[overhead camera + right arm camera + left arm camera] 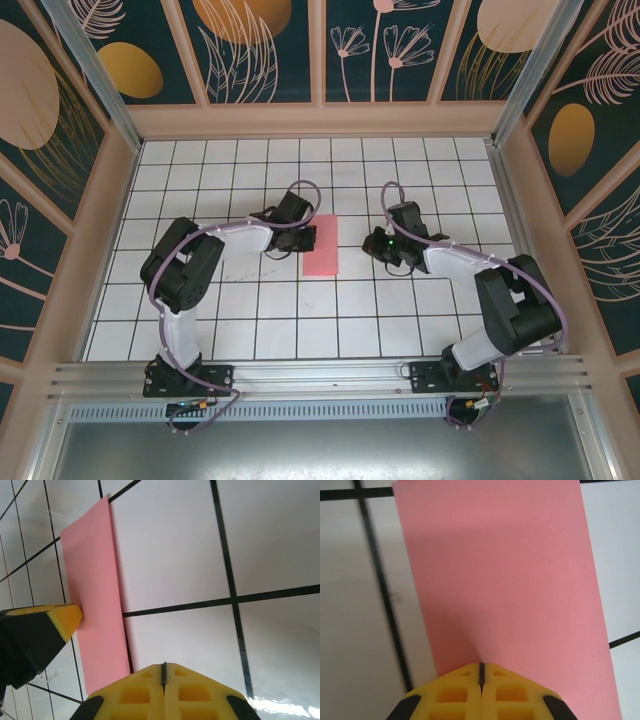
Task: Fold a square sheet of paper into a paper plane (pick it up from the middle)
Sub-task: First fold in half a square sheet of paper at the center of the table.
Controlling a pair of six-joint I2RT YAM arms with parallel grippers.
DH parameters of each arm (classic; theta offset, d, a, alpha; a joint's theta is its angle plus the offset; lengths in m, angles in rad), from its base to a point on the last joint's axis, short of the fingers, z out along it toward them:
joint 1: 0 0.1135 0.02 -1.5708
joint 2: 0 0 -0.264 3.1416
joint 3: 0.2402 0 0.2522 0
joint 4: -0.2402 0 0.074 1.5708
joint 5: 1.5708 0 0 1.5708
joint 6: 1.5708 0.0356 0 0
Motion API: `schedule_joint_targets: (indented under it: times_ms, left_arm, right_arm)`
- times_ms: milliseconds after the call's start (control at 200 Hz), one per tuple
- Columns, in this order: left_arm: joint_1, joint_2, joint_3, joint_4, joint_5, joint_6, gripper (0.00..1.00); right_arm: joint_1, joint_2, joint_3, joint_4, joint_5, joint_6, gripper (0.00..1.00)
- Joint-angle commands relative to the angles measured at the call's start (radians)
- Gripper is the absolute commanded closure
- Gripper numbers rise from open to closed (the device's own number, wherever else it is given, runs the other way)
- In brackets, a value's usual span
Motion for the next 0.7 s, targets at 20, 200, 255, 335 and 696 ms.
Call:
schedule_joint_targets:
  times_ms: [20,200,255,335,696]
  left_arm:
    - [0.012,-0.032,-0.011,-0.084,-0.021,0.111,1.0]
    - [0.018,-0.032,0.029,-0.059,0.059,0.139,1.0]
    - [0.02,-0.041,0.033,-0.041,0.087,0.131,1.0]
    - [0.024,-0.066,0.029,-0.018,0.1,0.093,1.0]
    - [0.079,-0.351,-0.191,0.066,-0.019,-0.128,0.7]
  right_arm:
    - [0.042,0.055,0.043,0.08,-0.025,0.033,1.0]
    - [0.076,0.181,0.16,0.113,-0.048,0.036,1.0]
    - [0.081,0.226,0.205,0.119,-0.052,0.038,1.0]
    - [0.084,0.29,0.272,0.129,-0.071,0.046,1.0]
    - [0.106,0.592,0.62,-0.066,-0.043,0.026,1.0]
